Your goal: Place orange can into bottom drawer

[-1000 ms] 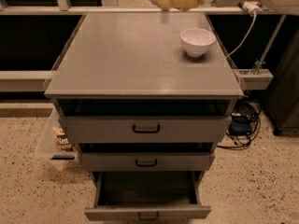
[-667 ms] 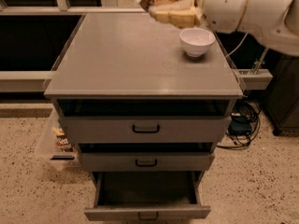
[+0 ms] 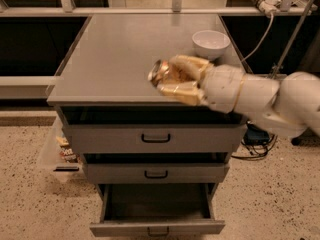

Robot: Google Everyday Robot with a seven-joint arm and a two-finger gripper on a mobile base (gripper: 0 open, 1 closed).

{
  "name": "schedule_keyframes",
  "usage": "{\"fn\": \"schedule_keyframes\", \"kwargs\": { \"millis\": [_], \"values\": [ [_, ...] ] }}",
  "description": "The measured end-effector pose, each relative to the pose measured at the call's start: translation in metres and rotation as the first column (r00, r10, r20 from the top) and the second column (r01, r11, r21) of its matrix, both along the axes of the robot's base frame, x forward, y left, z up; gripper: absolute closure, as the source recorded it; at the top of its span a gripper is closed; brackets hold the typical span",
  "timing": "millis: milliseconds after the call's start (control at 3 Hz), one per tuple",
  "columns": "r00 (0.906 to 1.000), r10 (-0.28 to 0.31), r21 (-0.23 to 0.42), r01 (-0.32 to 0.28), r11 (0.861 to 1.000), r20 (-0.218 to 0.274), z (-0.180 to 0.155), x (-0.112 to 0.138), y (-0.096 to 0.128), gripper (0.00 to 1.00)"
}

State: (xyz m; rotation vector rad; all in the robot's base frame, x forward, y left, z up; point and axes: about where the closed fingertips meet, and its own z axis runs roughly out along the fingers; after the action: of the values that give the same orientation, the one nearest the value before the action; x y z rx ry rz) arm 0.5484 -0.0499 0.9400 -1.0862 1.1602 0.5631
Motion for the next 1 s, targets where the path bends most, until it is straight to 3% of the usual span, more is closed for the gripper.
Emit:
{"fn": "schedule_keyframes", "kwargs": {
  "millis": [333, 1000],
  "values": [
    [0.9813, 0.068, -0.014, -0.072, 0.997, -0.180, -0.1052, -0.0268, 0.0371, 1.00],
    [0.9812, 0.075, -0.020, -0.079, 0.997, -0.178, -0.1038, -0.0265, 0.0401, 1.00]
  ]
}}
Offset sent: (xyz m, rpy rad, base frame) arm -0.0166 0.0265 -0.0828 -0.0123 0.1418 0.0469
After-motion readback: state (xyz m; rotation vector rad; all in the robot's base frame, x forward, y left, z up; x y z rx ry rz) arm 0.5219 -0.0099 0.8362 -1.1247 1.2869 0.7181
